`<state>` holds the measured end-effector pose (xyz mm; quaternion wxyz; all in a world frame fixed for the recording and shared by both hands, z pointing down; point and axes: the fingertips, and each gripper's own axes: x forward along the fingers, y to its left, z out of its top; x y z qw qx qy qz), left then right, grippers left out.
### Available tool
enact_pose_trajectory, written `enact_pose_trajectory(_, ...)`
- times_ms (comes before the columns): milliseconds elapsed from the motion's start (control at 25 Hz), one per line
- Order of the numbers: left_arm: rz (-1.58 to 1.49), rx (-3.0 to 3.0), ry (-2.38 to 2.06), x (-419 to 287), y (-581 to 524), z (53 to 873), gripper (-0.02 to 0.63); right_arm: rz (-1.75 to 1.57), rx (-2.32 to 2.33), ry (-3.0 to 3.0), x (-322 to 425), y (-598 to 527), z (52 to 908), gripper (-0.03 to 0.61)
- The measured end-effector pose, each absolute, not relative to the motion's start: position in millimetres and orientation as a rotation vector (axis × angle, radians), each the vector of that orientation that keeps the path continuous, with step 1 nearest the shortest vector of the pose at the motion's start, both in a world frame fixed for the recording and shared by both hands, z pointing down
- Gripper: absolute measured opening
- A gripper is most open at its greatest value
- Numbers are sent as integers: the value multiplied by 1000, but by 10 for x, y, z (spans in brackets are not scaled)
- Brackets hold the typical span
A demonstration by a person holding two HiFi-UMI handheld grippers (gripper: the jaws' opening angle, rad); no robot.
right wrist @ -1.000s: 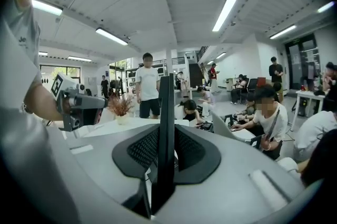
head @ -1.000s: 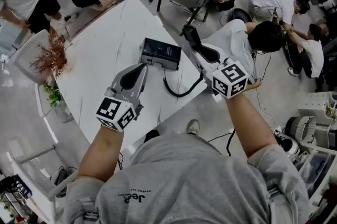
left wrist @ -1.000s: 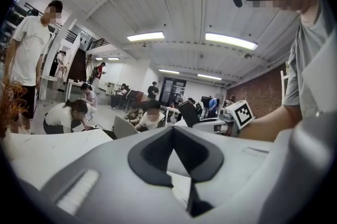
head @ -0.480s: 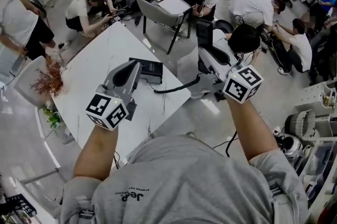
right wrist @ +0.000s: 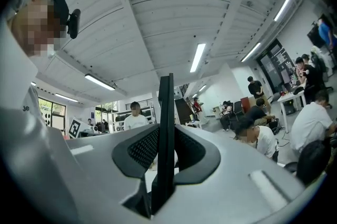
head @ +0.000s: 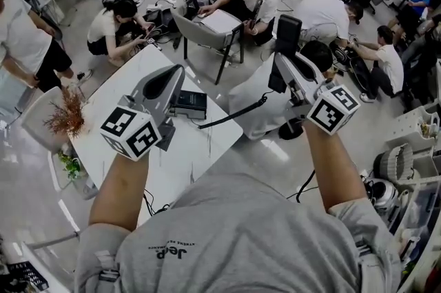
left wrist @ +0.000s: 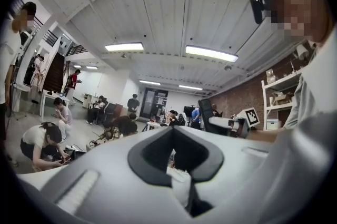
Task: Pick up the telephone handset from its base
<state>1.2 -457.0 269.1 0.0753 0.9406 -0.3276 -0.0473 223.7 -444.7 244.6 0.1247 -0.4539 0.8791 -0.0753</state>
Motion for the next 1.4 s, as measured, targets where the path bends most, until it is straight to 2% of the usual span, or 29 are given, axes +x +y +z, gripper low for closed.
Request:
enact_pose_trajectory(600,-166,2878,-946,168,-4533,2247,57,-185,-1327,2487,2484,-4328,2055,77)
enact_pose_trajectory(1400,-162,2891,-942,177,-4412,2164,57,-182,-1298,2515,2420,-4284,2022,77)
